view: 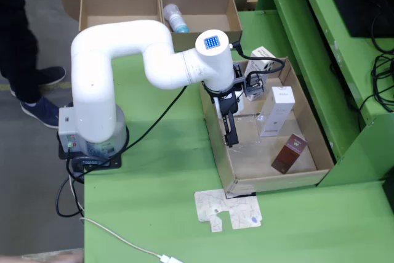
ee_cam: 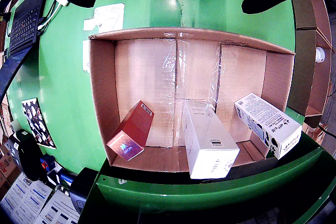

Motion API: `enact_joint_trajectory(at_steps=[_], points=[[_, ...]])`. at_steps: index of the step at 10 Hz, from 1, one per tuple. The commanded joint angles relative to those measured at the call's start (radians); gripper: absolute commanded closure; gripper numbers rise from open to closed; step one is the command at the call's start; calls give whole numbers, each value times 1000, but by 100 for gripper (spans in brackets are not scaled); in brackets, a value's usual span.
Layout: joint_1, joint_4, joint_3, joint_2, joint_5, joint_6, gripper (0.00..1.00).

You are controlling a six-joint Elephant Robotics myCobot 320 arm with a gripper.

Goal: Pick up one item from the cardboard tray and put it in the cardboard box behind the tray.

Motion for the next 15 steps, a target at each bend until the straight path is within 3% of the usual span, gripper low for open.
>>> enact_joint_trajectory(at_steps=[1,12,13,14,15], points=[[-2,11,25,17,0,0,0],[-35,-4,77,-21,14,-38,0],[-99,-2,95,-23,54,-116,0],[-99,-2,95,-23,54,-116,0],[-149,-12,153,-57,81,-183,0]])
